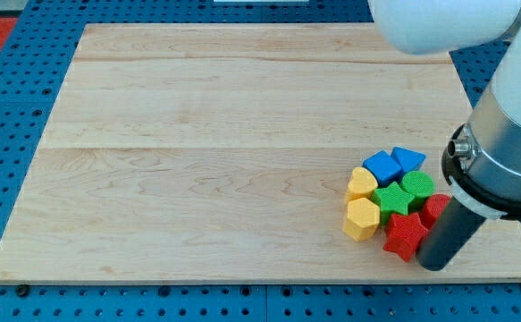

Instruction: Push the red circle along with green star and yellow heart to the center

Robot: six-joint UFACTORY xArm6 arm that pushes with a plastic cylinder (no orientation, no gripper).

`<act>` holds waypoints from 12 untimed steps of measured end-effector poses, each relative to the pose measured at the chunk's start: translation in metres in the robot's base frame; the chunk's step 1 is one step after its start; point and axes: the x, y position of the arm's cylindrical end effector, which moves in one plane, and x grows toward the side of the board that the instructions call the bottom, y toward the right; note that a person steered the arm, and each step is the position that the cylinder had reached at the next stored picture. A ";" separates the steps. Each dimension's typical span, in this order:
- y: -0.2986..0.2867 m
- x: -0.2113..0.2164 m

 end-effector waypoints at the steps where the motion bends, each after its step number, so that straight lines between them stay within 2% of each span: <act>1: -0.017 -0.007; 3: -0.045 -0.035; 4: -0.033 -0.023; 6: 0.045 -0.010; 7: 0.068 -0.017; 8: 0.074 -0.047; 10: 0.002 -0.049; 12: -0.013 0.007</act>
